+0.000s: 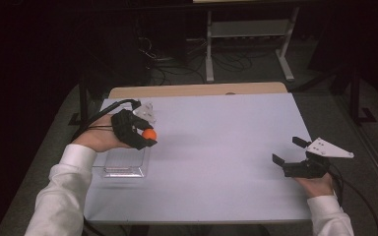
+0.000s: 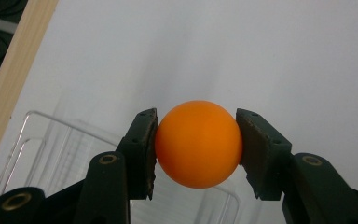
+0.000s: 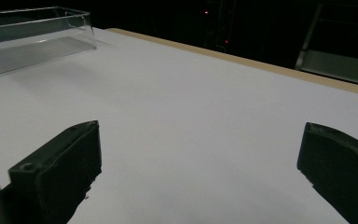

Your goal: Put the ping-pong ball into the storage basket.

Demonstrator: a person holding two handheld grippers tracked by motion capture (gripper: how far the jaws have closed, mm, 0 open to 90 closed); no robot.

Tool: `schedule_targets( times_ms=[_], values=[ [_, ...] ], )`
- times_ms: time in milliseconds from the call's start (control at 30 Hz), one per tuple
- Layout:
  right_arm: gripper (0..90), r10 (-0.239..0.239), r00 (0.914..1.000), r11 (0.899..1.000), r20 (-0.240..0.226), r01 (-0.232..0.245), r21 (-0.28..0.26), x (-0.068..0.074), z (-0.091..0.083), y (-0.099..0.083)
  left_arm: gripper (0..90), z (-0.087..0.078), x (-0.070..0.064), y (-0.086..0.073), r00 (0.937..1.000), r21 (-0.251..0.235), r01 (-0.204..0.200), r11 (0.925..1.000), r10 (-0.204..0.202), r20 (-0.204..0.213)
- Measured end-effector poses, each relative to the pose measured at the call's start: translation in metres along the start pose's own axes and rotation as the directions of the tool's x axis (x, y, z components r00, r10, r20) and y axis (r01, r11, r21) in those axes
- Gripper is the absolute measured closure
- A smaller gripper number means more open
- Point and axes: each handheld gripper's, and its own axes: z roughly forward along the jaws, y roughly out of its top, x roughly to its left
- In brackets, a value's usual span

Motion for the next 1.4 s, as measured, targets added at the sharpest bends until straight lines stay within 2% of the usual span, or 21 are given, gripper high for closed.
schedule_targets(
  times_ms=[467,667,900,1200,1400],
  values=[
    [0.0,0.002,1.0,1.0,-0.001,-0.002,-0.003,0.001,0.0,0.0,50.7,-0.008,0.011,-0.021,0.9985,0.046,0.053,0.9975,-0.053,-0.013],
    [0.0,0.0,1.0,1.0,-0.002,0.0,0.001,0.001,0.0,0.0,50.7,-0.01,0.014,-0.026,0.9982,0.065,0.059,0.9962,-0.058,-0.017],
    [0.0,0.0,1.0,1.0,0.0,0.0,-0.002,0.001,-0.001,0.001,50.7,-0.007,0.013,-0.031,0.9986,0.113,0.051,0.9923,-0.05,-0.018],
    [0.0,-0.007,1.0,1.0,0.0,0.007,0.006,0.001,0.001,0.0,50.7,-0.004,0.017,-0.035,0.9978,0.111,0.066,0.9916,-0.065,-0.011],
    [0.0,-0.012,0.9999,1.0,-0.001,0.012,0.009,0.001,0.001,0.0,50.7,0.002,0.017,-0.039,0.9981,0.142,0.062,0.988,-0.062,-0.007]
  ],
)
